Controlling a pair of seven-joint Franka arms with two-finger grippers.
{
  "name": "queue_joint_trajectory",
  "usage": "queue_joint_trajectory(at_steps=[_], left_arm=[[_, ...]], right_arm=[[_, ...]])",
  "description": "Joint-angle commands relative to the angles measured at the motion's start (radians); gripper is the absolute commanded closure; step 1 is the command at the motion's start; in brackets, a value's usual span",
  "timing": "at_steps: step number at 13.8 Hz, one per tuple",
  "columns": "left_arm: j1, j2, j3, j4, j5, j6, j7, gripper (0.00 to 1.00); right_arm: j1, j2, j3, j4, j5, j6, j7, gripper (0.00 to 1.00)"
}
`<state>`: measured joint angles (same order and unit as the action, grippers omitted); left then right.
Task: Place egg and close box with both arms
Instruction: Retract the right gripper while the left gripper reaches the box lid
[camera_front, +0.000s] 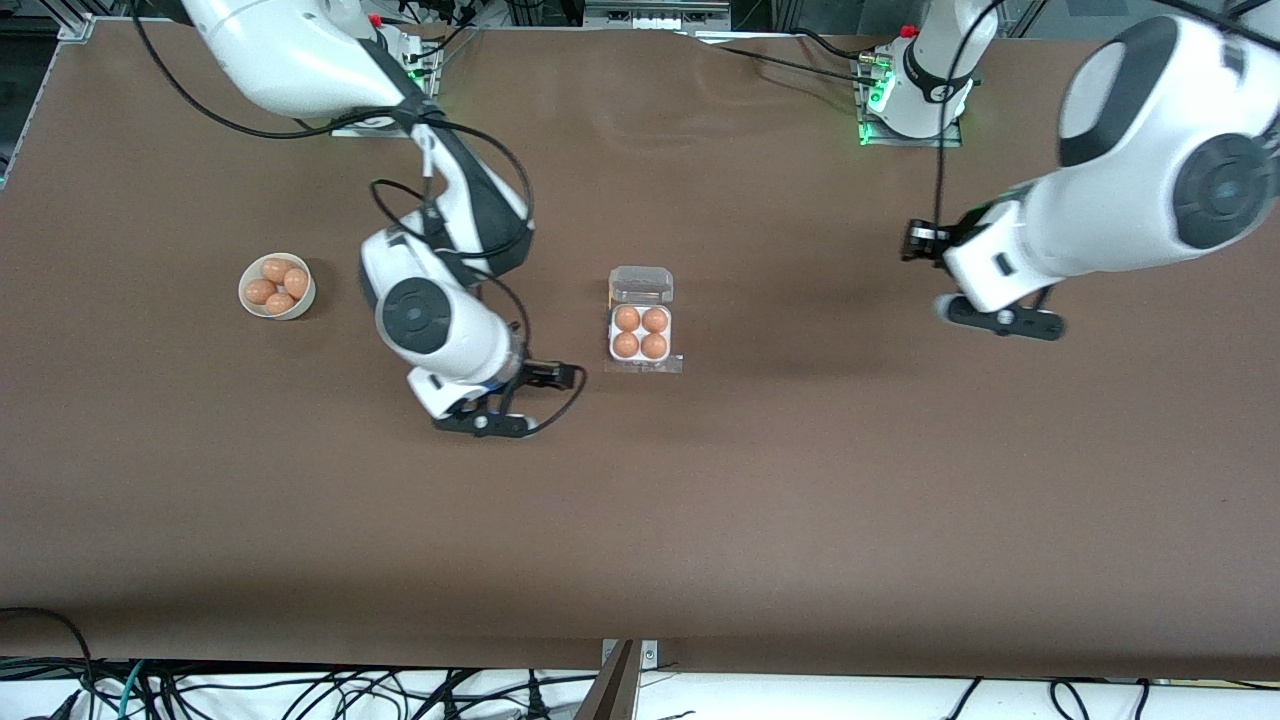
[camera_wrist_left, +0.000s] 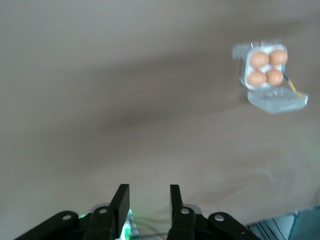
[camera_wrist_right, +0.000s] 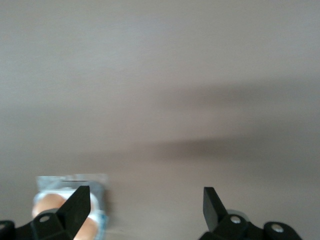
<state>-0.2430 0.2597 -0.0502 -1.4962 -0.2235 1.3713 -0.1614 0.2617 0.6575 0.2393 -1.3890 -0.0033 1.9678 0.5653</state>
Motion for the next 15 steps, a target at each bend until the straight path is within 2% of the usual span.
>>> queue_joint_trajectory(at_steps=[1,3,4,5,7,9,14,15], left_arm=[[-0.119,0.087,0.012,0.027,-0.023,-0.034,-0.200,0.60],[-0.175,0.114,0.012,0.027,-0.048,-0.034,-0.251,0.60],[-0.192,0.125,0.012,0.027,-0.078,-0.034,-0.260,0.64],[-0.214,0.147,0.012,0.027,-0.100,-0.034,-0.277,0.77],[-0.255,0.191,0.012,0.027,-0.131,-0.034,-0.306,0.87],[-0.291,0.234,0.012,0.027,-0.181,-0.031,-0.334,0.95],[-0.363,0.348,0.012,0.135,-0.258,-0.024,-0.492,0.94],[-0.366,0.367,0.012,0.152,-0.282,-0.017,-0.519,0.94]], right_arm=[[-0.062,-0.058,-0.003,-0.018,0.002,-0.085,-0.042,0.00],[-0.085,-0.123,-0.034,-0.066,-0.009,-0.089,-0.042,0.00],[-0.102,-0.183,-0.046,-0.124,-0.033,-0.080,-0.047,0.00],[-0.126,-0.250,-0.051,-0.192,-0.085,-0.061,-0.076,0.00],[-0.173,-0.375,-0.073,-0.287,-0.107,-0.056,-0.143,0.00],[-0.171,-0.478,-0.153,-0.330,-0.104,-0.066,-0.200,0.00],[-0.171,-0.625,-0.268,-0.321,-0.095,-0.240,-0.468,0.00],[-0.174,-0.642,-0.272,-0.312,-0.095,-0.251,-0.529,0.00]])
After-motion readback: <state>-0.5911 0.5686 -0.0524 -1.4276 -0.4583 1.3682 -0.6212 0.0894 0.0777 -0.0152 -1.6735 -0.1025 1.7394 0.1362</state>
